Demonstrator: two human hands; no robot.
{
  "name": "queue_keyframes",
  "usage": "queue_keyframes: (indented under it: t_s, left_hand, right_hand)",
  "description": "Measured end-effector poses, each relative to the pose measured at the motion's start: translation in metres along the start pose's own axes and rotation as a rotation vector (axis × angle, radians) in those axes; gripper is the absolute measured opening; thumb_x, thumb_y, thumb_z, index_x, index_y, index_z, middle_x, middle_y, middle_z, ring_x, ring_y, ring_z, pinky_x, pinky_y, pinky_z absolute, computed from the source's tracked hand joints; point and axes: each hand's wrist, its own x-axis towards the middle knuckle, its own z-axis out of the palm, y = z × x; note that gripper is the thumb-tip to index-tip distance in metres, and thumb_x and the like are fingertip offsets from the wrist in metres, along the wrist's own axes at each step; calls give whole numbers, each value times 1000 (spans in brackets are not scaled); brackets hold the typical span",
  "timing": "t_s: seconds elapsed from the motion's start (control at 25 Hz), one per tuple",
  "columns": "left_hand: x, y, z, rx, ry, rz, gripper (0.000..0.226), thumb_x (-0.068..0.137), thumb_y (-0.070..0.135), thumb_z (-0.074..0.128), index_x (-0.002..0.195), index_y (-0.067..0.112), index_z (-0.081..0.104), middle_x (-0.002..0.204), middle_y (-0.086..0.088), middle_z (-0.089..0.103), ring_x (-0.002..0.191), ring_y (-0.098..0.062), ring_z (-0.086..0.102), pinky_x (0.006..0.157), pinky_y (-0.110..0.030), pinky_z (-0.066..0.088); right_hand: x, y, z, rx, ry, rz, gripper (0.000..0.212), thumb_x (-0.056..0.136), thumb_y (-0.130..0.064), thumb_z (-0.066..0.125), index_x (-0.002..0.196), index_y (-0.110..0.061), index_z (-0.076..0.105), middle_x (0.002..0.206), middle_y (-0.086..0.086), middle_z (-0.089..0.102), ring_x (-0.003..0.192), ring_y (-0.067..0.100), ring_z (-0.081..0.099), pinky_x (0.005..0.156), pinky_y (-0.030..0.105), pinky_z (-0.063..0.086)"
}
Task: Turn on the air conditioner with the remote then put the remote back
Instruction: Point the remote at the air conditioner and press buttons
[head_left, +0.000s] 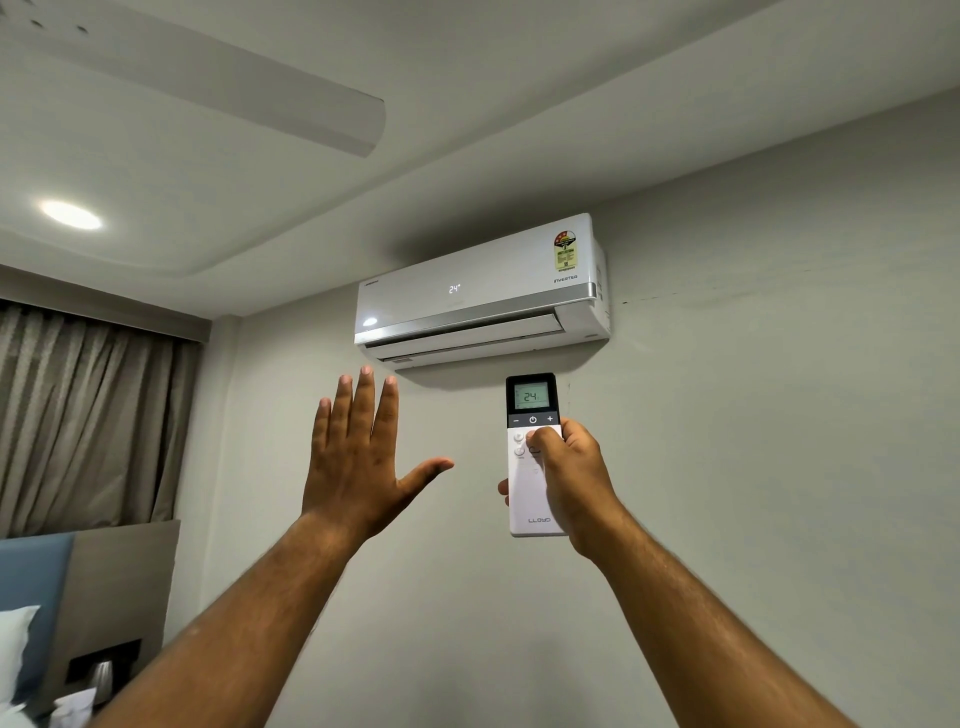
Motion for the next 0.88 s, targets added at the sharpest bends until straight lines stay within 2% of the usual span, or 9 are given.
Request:
queue_keyframes:
  t_s: [0.2,0.88]
  left_hand:
    - [1,-1,-1,-4,7,-1,105,70,87,10,147,17,-8,159,-12,-5,146,-30,-8,117,-46,-4]
    - [2,-4,-1,5,-7,-11,105,69,87,8,146,18,-12,158,-11,-9,146,-30,-10,117,-47,-5]
  right_hand:
    - [1,0,2,1,-1,2,8,93,-19,48,99,-20,54,95,11,67,60,29,73,50,33,58]
    - [2,-1,5,14,1,11,13,94,-19,48,105,-18,54,96,12,68,63,31,73,51,33,57]
